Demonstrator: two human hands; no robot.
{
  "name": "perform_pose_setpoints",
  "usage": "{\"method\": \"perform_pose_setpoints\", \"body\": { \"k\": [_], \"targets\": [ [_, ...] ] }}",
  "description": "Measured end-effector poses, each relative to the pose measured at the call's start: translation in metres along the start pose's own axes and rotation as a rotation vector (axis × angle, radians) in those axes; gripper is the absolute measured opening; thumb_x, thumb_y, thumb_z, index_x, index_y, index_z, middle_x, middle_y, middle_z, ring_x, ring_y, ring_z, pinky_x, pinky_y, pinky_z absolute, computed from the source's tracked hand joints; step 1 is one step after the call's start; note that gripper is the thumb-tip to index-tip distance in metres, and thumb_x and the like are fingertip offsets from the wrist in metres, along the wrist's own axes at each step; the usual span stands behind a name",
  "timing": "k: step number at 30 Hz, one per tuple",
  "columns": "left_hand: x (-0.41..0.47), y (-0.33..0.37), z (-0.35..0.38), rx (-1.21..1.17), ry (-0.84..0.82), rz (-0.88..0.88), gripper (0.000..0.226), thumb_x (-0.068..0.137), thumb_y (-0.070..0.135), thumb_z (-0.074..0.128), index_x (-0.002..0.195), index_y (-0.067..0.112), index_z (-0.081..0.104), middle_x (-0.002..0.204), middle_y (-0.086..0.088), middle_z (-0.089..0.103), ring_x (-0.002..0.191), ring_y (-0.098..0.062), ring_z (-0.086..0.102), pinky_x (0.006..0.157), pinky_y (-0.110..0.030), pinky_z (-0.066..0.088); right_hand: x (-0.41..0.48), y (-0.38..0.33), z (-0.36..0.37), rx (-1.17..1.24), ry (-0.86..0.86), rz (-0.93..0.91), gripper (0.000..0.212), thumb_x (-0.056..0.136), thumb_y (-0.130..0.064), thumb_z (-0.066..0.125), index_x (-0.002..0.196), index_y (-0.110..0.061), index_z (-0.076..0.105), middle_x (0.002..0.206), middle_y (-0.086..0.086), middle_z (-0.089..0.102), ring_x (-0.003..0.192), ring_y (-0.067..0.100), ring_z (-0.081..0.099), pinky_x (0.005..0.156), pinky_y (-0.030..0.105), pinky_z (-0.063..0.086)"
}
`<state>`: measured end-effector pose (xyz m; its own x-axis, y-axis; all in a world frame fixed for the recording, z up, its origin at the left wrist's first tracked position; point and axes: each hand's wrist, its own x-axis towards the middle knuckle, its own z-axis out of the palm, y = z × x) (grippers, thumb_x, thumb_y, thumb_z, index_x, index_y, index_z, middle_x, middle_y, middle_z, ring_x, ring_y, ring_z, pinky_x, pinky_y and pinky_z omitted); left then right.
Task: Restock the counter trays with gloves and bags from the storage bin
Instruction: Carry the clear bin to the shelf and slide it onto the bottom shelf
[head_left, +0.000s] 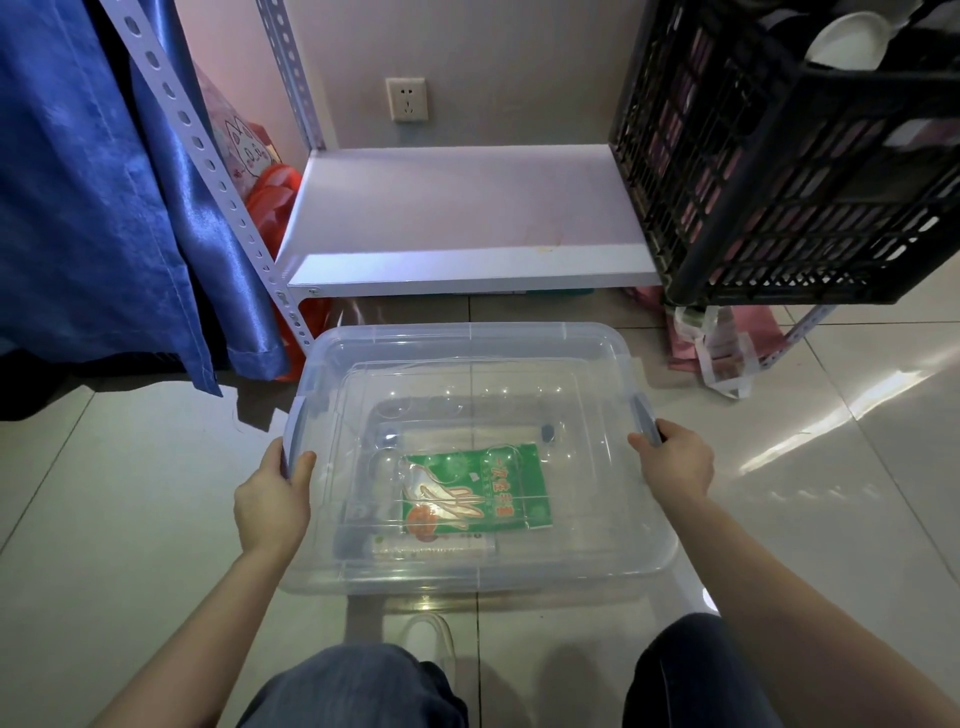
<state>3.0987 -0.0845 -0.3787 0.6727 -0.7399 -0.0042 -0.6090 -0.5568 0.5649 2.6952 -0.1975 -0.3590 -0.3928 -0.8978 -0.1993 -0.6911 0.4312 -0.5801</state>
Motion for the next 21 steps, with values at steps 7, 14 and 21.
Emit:
{"method": "perform_pose_setpoints", "body": {
  "k": [7, 14, 21],
  "targets": [
    [-0.007, -0.005, -0.002, -0.005, -0.085, 0.02, 0.039, 0.097, 0.039, 0.045, 0.127, 0.014, 0.047, 0.095, -0.014, 0.064, 0.08, -0.035, 0.059, 0.072, -0.047, 0.052, -0.002, -0.01, -0.003, -0.022, 0.01, -0.021, 0.011, 0.085, -0.015, 0.061, 0.087, -0.006, 0.064, 0.08, 0.016, 0.066, 0.065, 0.03, 0.053, 0.058, 0.03, 0.04],
    [-0.018, -0.01, -0.013, -0.144, -0.267, -0.004, 0.057, 0.097, 0.038, 0.046, 0.147, 0.025, 0.022, 0.128, -0.012, 0.055, 0.101, -0.035, 0.059, 0.084, -0.051, 0.053, -0.023, 0.023, -0.008, 0.183, -0.233, -0.001, 0.061, 0.092, -0.032, 0.057, 0.147, -0.032, 0.03, 0.143, 0.003, 0.047, 0.116, 0.033, 0.055, 0.096, 0.049, 0.049],
    [-0.036, -0.017, -0.031, -0.283, -0.268, -0.082, 0.061, 0.094, 0.032, 0.056, 0.147, 0.024, 0.029, 0.138, -0.013, 0.052, 0.117, -0.037, 0.054, 0.094, -0.053, 0.049, -0.034, 0.028, -0.025, 0.293, -0.259, 0.033, 0.061, 0.09, -0.029, 0.063, 0.144, -0.034, 0.034, 0.137, 0.012, 0.048, 0.112, 0.035, 0.058, 0.085, 0.05, 0.055]
  ]
}}
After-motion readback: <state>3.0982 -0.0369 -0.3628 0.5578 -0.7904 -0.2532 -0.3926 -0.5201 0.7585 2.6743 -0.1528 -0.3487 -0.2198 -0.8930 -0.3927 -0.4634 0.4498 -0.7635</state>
